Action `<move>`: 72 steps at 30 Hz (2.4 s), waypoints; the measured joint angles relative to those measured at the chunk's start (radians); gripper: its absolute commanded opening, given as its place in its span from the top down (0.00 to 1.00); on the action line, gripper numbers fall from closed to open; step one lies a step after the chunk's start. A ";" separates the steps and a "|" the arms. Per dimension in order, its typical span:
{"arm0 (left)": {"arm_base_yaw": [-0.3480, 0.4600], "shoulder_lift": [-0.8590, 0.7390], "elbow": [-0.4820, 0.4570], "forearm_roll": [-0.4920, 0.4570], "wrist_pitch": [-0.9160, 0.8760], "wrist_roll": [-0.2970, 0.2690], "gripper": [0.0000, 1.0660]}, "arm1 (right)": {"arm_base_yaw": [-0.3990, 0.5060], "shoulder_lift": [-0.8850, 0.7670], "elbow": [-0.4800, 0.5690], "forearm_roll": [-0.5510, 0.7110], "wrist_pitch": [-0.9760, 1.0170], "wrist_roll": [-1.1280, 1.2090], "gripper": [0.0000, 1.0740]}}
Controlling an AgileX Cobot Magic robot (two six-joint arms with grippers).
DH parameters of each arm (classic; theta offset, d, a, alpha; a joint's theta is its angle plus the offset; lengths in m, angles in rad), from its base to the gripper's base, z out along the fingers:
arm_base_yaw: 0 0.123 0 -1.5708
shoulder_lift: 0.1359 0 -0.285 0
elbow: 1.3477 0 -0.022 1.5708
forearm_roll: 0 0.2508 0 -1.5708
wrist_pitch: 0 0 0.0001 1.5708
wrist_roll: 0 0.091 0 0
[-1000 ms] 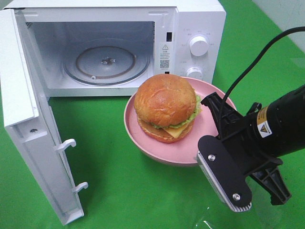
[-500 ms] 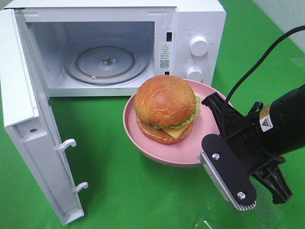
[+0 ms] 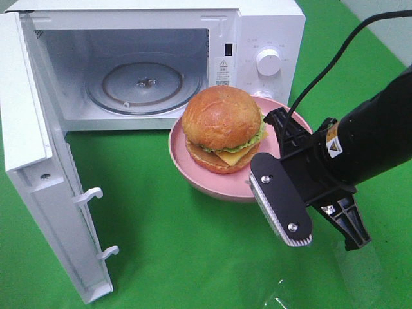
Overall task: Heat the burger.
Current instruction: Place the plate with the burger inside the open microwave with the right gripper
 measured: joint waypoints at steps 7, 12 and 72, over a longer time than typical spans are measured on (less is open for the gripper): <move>0.000 0.000 0.000 0.000 0.000 0.000 0.09 | 0.031 0.064 -0.064 -0.007 0.004 0.014 1.00; 0.000 0.000 0.000 0.000 0.000 0.000 0.09 | 0.041 0.111 -0.122 -0.007 0.004 0.020 1.00; 0.000 0.000 0.000 0.000 0.000 0.000 0.09 | 0.126 0.544 -0.718 0.001 0.142 0.171 1.00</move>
